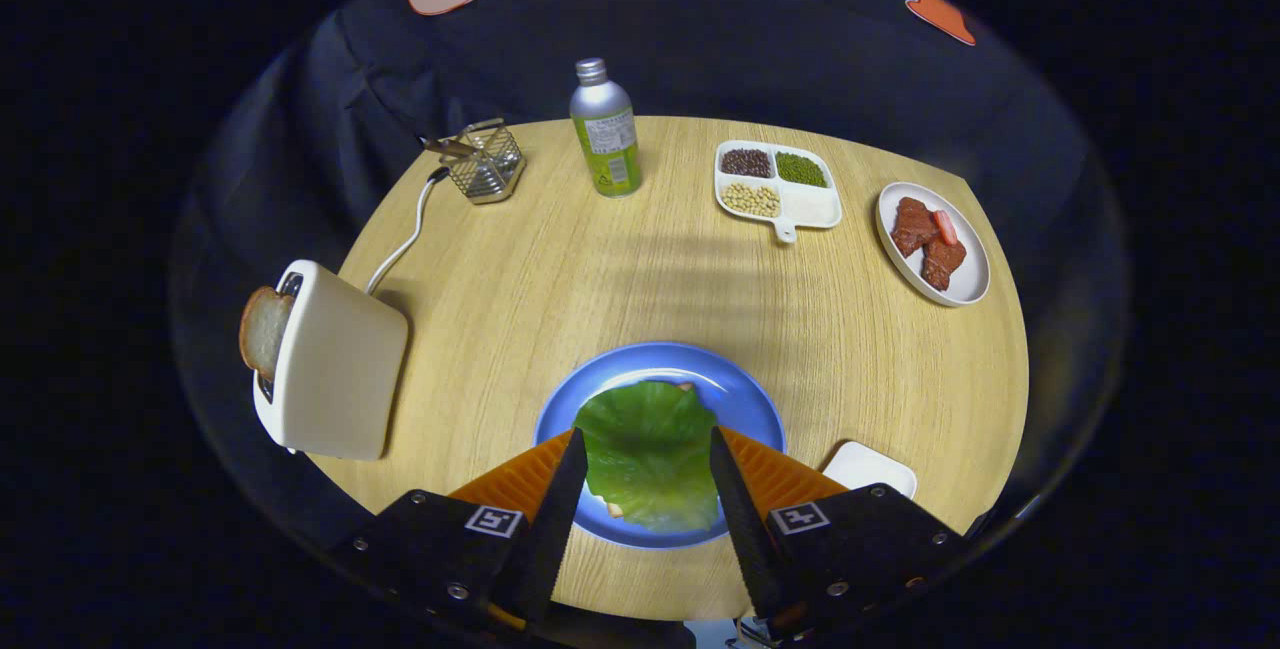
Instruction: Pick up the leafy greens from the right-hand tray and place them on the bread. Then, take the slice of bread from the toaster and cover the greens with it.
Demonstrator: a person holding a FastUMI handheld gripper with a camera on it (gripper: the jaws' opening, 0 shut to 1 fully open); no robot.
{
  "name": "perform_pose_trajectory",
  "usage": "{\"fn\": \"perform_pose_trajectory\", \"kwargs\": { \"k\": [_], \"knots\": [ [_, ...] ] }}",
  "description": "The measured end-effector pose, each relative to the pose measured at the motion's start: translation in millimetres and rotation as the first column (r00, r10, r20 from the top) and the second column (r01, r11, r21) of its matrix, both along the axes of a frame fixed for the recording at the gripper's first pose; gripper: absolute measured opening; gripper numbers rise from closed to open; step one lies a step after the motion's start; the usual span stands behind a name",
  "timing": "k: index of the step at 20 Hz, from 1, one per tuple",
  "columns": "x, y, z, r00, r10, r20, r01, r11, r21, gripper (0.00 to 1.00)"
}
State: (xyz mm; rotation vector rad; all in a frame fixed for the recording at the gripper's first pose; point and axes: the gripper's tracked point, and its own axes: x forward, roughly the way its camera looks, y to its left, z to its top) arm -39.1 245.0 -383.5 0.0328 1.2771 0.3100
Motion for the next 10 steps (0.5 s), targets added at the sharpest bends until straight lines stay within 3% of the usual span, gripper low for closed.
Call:
{"fn": "perform_pose_trajectory", "kwargs": {
  "k": [10],
  "knots": [
    [1.6, 155.4, 109.8, 0.997, 0.075, 0.01, -0.075, 0.98, 0.187, 0.84]
  ]
}}
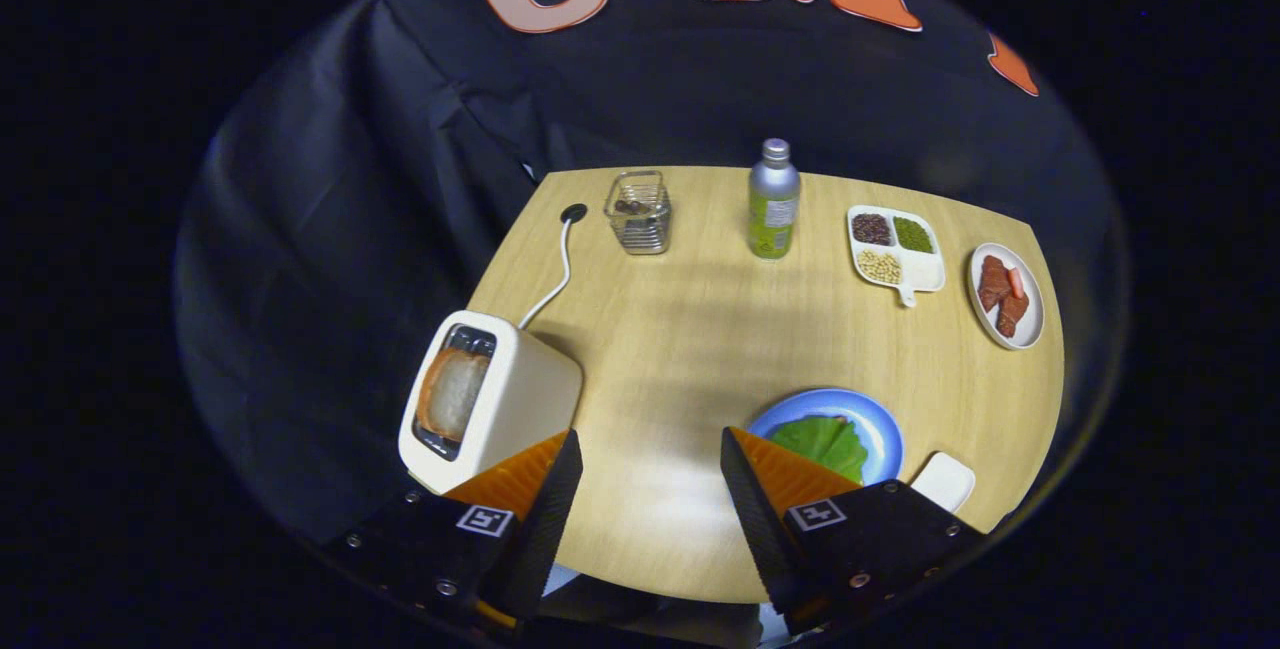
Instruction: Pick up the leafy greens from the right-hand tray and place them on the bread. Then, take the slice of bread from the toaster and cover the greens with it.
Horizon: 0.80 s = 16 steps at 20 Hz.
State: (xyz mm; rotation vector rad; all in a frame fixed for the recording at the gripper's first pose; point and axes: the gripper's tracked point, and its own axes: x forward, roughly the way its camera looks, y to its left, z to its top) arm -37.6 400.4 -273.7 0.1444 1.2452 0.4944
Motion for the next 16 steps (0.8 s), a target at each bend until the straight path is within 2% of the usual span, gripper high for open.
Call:
{"fn": "perform_pose_trajectory", "kwargs": {
  "k": [4, 9, 16],
  "knots": [
    [-12.1, 61.4, 12.0, 0.998, 0.065, -0.005, -0.065, 0.998, 0.015, 0.91],
    [-16.2, 120.6, 18.0, 0.992, 0.125, -0.026, -0.125, 0.992, 0.009, 0.91],
    [-33.3, 164.4, -9.9, 0.975, 0.18, -0.127, -0.187, 0.982, -0.042, 0.81]
  ]
}}
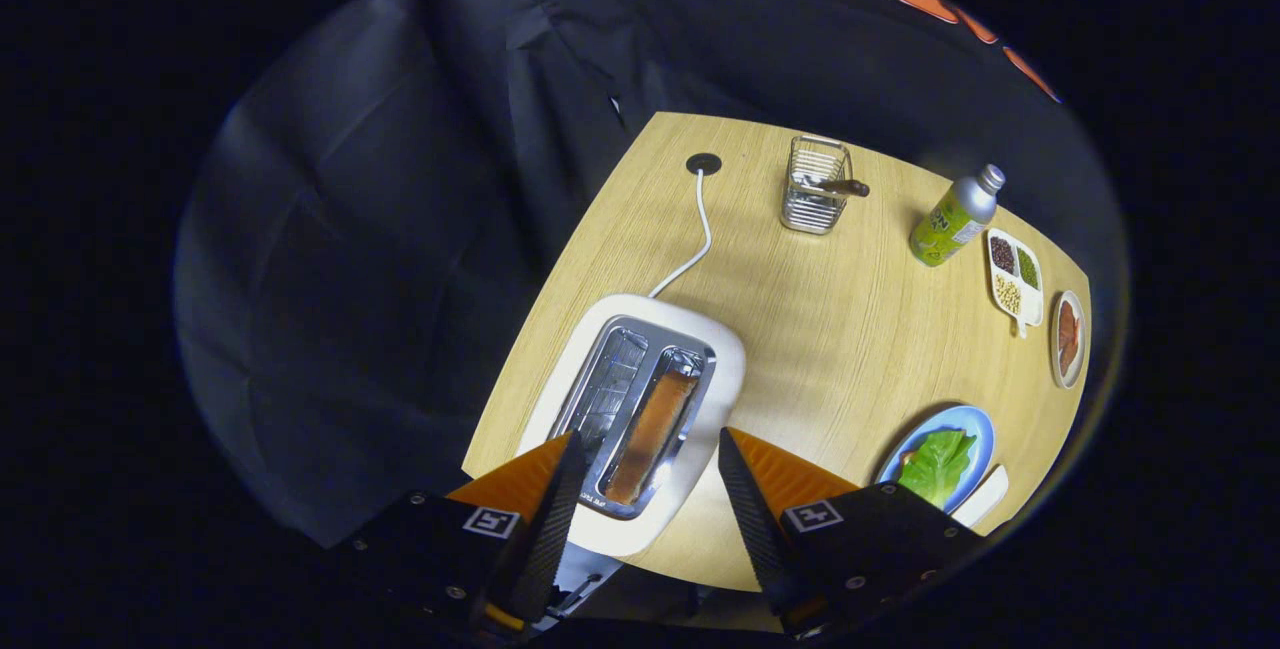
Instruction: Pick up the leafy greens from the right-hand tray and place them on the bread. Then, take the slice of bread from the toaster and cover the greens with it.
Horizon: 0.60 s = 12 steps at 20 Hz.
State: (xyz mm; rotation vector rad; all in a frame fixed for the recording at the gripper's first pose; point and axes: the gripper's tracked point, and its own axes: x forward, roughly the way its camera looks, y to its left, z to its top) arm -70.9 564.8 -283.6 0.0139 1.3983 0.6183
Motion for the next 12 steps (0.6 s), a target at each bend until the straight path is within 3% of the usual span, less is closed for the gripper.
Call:
{"fn": "perform_pose_trajectory", "kwargs": {
  "k": [5, 12],
  "knots": [
    [-0.2, 7.1, -20.9, 0.999, 0.0, -0.041, -0.003, 0.997, -0.073, 0.63],
    [8.1, 5.5, -33.9, 1.0, -0.007, -0.009, 0.006, 0.995, -0.095, 0.2]
  ]
}}
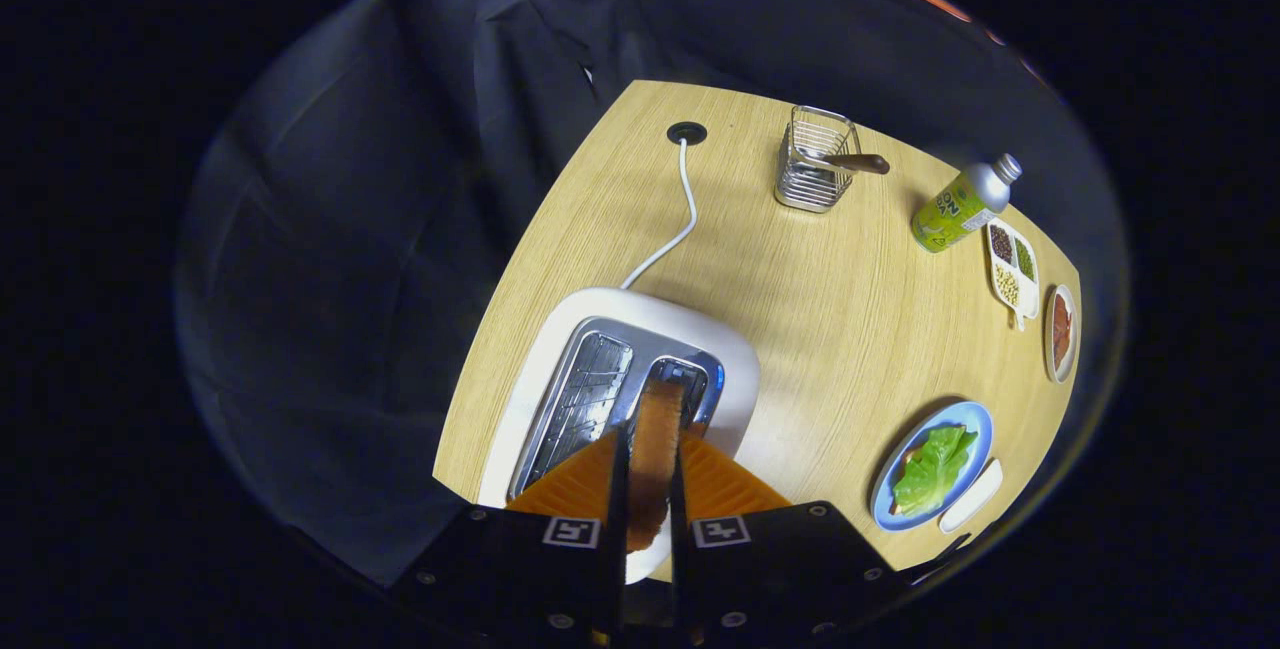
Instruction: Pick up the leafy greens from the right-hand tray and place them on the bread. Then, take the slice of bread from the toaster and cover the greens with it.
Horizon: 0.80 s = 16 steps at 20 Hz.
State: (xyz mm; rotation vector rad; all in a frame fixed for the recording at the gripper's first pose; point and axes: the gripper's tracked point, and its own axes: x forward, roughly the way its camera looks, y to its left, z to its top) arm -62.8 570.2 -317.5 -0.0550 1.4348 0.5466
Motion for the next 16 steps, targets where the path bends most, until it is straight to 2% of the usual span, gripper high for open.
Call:
{"fn": "perform_pose_trajectory", "kwargs": {
  "k": [4, 9, 13, 16],
  "knots": [
    [0.6, -3.3, 14.9, 1.0, -0.028, 0.004, 0.027, 0.997, 0.071, 0.12],
    [6.2, -17.5, 53.3, 0.996, -0.087, 0.02, 0.082, 0.98, 0.181, 0.11],
    [11.4, -34.8, 82.7, 0.991, -0.135, 0.013, 0.126, 0.952, 0.28, 0.11],
    [18.3, -59.0, 96.6, 0.987, -0.152, 0.043, 0.131, 0.94, 0.315, 0.11]
  ]
}}
